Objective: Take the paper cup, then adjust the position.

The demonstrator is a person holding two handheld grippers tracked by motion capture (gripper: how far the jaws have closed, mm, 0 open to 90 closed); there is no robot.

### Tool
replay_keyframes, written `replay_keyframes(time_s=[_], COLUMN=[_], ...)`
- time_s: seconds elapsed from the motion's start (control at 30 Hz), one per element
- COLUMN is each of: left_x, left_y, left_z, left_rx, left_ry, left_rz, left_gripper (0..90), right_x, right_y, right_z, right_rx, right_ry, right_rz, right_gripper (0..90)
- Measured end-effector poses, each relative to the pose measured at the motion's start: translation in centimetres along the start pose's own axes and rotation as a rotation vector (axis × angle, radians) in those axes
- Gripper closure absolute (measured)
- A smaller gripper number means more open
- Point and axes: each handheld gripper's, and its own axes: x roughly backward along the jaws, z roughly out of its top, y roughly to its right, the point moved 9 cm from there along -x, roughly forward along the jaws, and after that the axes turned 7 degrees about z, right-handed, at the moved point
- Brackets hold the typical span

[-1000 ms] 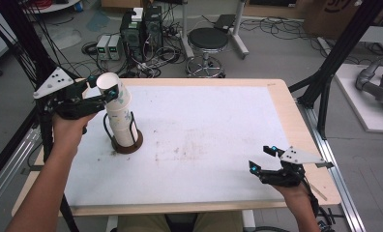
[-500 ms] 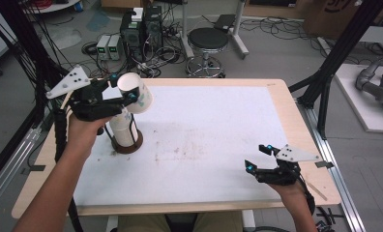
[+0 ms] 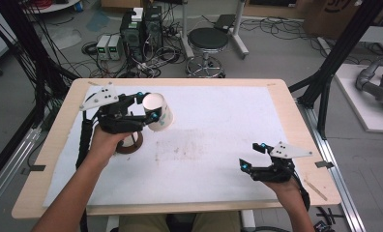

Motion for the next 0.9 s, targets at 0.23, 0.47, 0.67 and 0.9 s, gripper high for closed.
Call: replay_keyframes(time_s=[0.23,0.47,0.67,0.9], left_x=[-0.7,-1.3,-2.1,-2.5], left_y=[1.0,1.9,2.5,3.9], left_z=[-1.9,-2.6,-3.2,-3.9], left_rx=[-0.011,-0.014,-0.021,-0.034], left_ry=[-0.044,-0.054,-0.065,-0.075], left_rz=[-0.03,-0.054,-0.082,-0.128], left_gripper=[35.9,35.9,35.9,35.9], right_x=[-1.0,-1.0,-1.1,-1.6], right_y=[-0.5,-1.1,-1.3,-2.0], right_z=[0.1,0.5,1.1,1.7], right_rx=[0.01,0.021,0.03,0.052], right_ry=[-0.02,-0.014,0.004,0.009], right_rz=[0.038,0.064,0.083,0.112], right_gripper=[19.9,19.9,20.0,20.0])
